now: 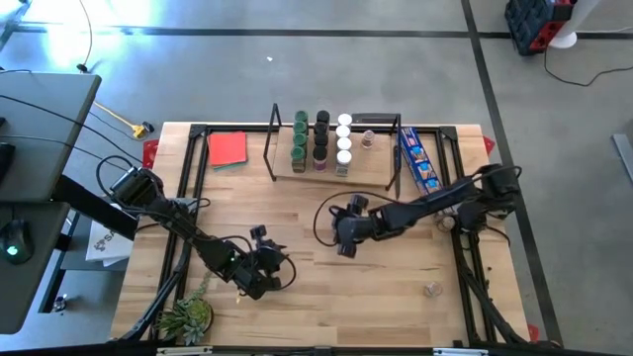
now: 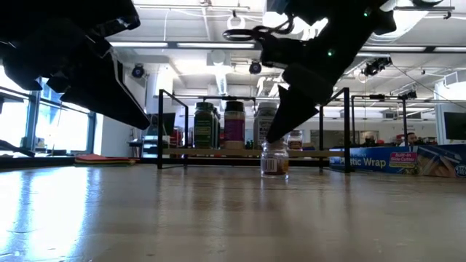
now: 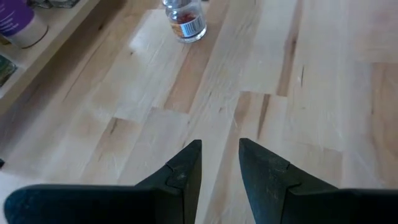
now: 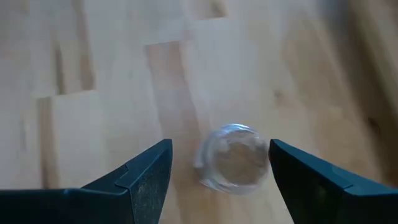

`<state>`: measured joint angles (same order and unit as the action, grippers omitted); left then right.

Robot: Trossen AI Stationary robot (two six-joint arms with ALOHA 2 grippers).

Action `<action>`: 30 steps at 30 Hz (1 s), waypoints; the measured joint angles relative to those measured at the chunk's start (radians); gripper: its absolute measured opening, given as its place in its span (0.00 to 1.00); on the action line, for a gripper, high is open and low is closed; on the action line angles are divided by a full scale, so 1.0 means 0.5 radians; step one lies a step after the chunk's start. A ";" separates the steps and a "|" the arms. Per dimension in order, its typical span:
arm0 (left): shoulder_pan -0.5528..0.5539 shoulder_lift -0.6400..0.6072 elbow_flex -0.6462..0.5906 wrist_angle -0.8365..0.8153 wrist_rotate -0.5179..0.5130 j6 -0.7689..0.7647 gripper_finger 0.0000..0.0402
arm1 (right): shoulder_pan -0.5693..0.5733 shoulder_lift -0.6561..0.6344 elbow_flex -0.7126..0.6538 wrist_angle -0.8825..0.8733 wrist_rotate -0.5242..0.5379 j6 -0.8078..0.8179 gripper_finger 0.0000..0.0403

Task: Shelf spices
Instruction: Put the top brown seasoning bottle on the shelf aligned with the other brown seasoning bottle

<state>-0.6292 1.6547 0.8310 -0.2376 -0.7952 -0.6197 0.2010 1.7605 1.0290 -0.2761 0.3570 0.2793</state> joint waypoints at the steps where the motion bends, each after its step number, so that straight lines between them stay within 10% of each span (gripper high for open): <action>1: 0.000 0.000 0.000 -0.003 0.000 -0.001 0.26 | -0.001 0.013 0.000 0.017 -0.004 -0.008 0.65; 13: 0.001 0.000 0.000 0.001 0.000 0.003 0.26 | -0.039 0.040 0.003 0.035 -0.102 0.016 0.36; 30: 0.001 0.001 0.001 0.007 0.000 -0.009 0.26 | -0.061 -0.560 0.062 -0.572 0.100 0.123 0.33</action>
<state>-0.6289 1.6550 0.8314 -0.2340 -0.7952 -0.6243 0.1704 1.4806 1.0601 -0.5620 0.4072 0.3408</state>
